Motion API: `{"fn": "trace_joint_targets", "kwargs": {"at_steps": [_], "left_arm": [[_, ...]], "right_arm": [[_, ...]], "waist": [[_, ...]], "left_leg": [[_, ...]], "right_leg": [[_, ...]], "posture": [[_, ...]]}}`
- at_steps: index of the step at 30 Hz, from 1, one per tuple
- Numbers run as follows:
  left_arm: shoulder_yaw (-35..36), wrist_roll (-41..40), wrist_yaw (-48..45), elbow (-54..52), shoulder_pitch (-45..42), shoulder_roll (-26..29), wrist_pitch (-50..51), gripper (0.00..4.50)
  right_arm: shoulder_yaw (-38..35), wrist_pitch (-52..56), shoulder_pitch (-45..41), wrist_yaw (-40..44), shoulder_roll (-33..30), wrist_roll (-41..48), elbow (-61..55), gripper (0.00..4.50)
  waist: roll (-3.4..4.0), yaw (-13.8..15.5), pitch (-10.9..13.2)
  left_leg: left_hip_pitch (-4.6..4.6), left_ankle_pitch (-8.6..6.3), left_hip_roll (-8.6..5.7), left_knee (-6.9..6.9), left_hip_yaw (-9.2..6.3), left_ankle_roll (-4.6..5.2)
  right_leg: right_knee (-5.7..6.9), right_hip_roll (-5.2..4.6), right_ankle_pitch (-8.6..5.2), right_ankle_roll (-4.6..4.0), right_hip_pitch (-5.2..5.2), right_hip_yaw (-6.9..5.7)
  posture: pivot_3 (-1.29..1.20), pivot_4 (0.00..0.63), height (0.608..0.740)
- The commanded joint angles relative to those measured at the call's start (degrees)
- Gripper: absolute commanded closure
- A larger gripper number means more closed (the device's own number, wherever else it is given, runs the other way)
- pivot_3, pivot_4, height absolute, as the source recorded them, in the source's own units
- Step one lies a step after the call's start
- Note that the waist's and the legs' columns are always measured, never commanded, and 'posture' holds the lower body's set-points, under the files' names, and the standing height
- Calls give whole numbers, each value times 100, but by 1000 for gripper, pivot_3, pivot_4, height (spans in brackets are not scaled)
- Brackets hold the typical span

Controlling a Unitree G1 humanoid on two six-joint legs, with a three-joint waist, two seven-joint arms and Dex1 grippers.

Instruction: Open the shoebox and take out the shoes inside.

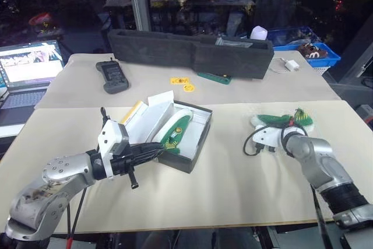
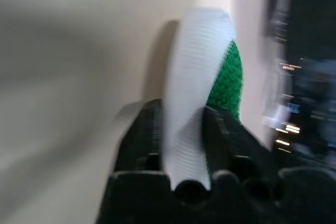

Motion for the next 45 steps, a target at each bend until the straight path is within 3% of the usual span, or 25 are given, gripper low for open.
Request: {"fn": "trace_joint_targets", "kwargs": {"at_steps": [1,6,9,12,16,21,27,32,38,45], "left_arm": [[57,-47,4,-108,-40,5,-46,3999],[36,-21,-17,-92,-51,9,-66,3999],[28,-14,-17,-76,-60,5,-66,3999],[33,6,-23,-57,-52,9,-79,3999],[17,21,9,-54,-70,-9,-74,3999],[50,13,68,-129,-4,-38,-58,3999],[111,-13,131,-205,69,-36,-44,3999],[159,-27,240,-292,178,-55,-49,3999],[223,-56,336,-371,280,-53,-47,3999],[241,-77,407,-412,318,-47,-49,3999]], "right_arm": [[46,315,245,694,92,393,-382,1599],[-326,685,168,1367,-101,793,-1121,17],[-497,913,-148,1918,-274,1151,-1575,17],[-559,1000,-1056,2576,-305,1735,-1888,17],[-207,895,-2261,3039,233,2337,-1854,17],[751,127,-3432,3436,1412,2526,-1143,17],[1935,-1743,-4012,3418,1964,1636,554,17],[2322,-2813,-4354,3091,2253,1094,1843,17],[2473,-3515,-4518,2664,2513,605,2797,17],[2493,-3695,-4420,2425,2748,372,3153,17]], "waist": [[-2,-2,-1],[-4,8,-2],[3,7,3],[18,-21,16],[26,-82,27],[15,-63,25],[19,10,28],[20,5,29],[20,-22,29],[20,-20,29]], "left_leg": [[2,0,0,-1,1,0],[2,-1,1,-3,0,0],[-4,-1,1,-8,0,0],[-28,-1,0,-7,2,0],[-45,-1,5,-10,8,0],[-35,-5,3,-26,-12,-7],[-36,-5,-13,-20,-14,-8],[-25,6,11,-28,-14,-25],[-10,21,22,-53,-12,-48],[-7,29,28,-65,-12,-62]], "right_leg": [[-1,-4,-1,0,2,-1],[-3,-10,-5,-1,4,-3],[-3,-18,-5,-2,-4,-1],[-2,-22,-5,-2,-37,-1],[-3,-26,1,-2,-66,-7],[-30,-4,10,-3,-73,-39],[-34,27,57,5,-73,-31],[-24,74,94,-18,-82,-14],[2,88,90,-38,-103,2],[4,98,87,-51,-112,7]], "posture": [[0,150,735],[0,150,735],[0,150,735],[0,150,735],[0,150,735],[0,150,735],[0,150,735],[0,150,735],[0,150,735],[0,150,735]]}}
